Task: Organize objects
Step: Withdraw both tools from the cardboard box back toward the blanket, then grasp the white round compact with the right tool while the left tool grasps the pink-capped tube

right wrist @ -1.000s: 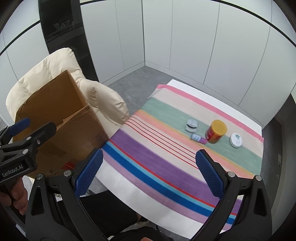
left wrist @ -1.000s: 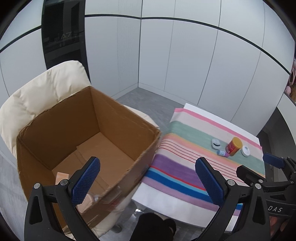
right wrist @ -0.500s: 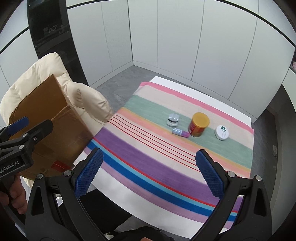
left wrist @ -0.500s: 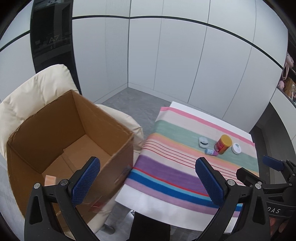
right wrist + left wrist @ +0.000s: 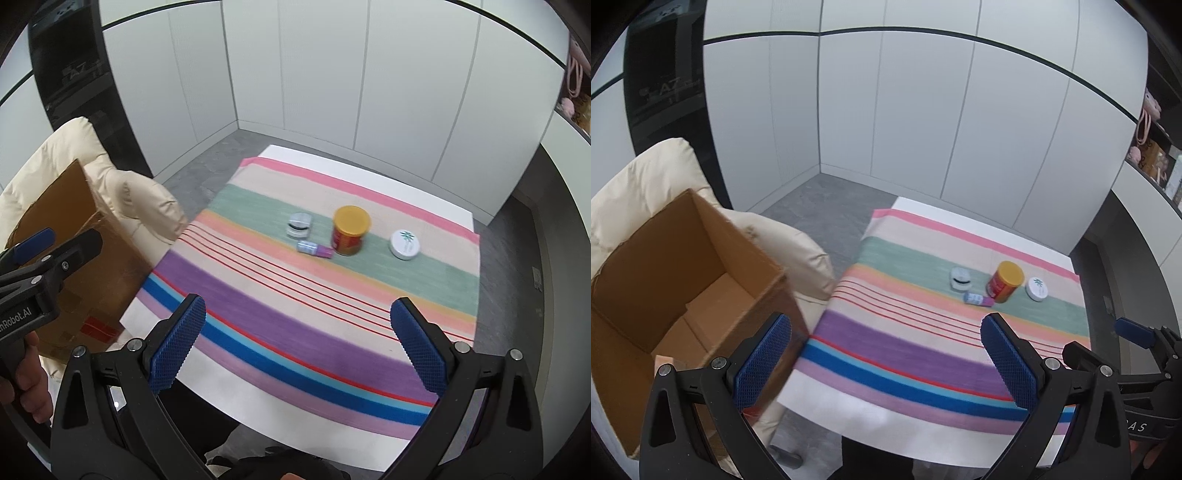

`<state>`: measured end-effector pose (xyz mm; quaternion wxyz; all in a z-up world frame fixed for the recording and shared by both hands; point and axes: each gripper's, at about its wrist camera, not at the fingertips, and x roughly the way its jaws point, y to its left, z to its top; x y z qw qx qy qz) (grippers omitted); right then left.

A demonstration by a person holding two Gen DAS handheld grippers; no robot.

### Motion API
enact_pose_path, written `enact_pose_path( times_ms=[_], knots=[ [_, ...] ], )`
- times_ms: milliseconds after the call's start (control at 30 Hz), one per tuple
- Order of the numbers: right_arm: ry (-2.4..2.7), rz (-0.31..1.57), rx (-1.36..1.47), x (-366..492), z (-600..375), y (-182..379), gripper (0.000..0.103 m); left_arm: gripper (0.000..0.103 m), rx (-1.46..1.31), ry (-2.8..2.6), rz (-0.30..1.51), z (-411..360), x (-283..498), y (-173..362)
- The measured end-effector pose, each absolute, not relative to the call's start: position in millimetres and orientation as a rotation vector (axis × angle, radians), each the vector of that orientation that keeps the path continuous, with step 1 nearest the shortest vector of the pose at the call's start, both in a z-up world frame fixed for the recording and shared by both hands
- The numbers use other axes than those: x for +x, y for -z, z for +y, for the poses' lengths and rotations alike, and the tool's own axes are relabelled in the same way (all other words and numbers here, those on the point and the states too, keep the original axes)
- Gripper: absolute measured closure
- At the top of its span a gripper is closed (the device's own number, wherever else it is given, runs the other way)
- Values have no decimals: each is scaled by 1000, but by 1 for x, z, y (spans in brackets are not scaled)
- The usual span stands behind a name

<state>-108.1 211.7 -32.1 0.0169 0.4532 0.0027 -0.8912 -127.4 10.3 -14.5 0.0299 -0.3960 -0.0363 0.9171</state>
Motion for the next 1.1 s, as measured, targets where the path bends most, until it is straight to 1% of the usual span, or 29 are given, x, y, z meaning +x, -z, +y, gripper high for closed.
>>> enact_pose_path(
  times_ms=[233, 467, 733, 867, 1100],
  knots=[
    [2812, -30, 1437, -101, 242, 32, 1, 0, -1209, -2788, -75, 41, -131, 17],
    [2857, -22, 1466, -96, 270, 33, 1, 0, -1240, -2729, -42, 68, -133, 29],
    [2893, -127, 1489, -108, 312, 39, 1, 0, -1261, -2732, 30, 99, -146, 42],
    [2901, -125, 1508, -124, 332, 55, 1, 0, -1268, -2725, 47, 117, -166, 63],
    [2919, -64, 1534, -165, 354, 102, 1, 1, -1356, -2676, 80, 146, -207, 129]
  ],
)
